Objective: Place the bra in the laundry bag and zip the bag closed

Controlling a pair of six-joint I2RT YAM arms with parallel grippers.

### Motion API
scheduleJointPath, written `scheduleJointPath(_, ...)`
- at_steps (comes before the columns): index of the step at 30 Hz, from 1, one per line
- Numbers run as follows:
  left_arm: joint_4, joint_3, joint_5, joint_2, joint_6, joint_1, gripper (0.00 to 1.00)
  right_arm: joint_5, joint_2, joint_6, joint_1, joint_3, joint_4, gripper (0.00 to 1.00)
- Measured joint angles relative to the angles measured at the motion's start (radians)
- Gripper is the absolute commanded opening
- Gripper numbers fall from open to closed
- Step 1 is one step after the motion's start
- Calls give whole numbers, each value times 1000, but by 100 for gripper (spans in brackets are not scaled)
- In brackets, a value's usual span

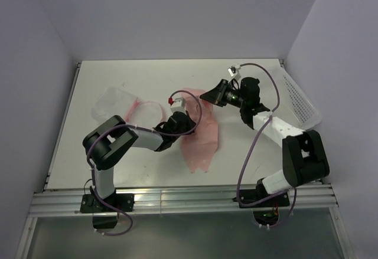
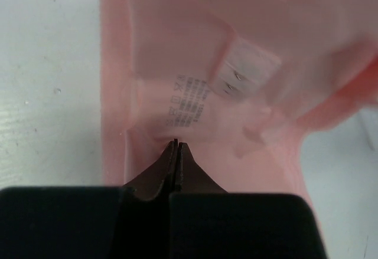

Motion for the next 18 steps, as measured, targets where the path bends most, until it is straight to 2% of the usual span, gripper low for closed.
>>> scheduleJointPath(6,66,-8,-74,10,-31,-1,0,19,-146,26,0,-160,16,0)
scheduleJointPath(10,129,-101,-93,-25,-47,-12,0,44,-232,53,0,-288,37,0)
scheduleJointPath(18,131,-324,-81,-336,-70,-80,4,76,-253,75,2,-330,42,0)
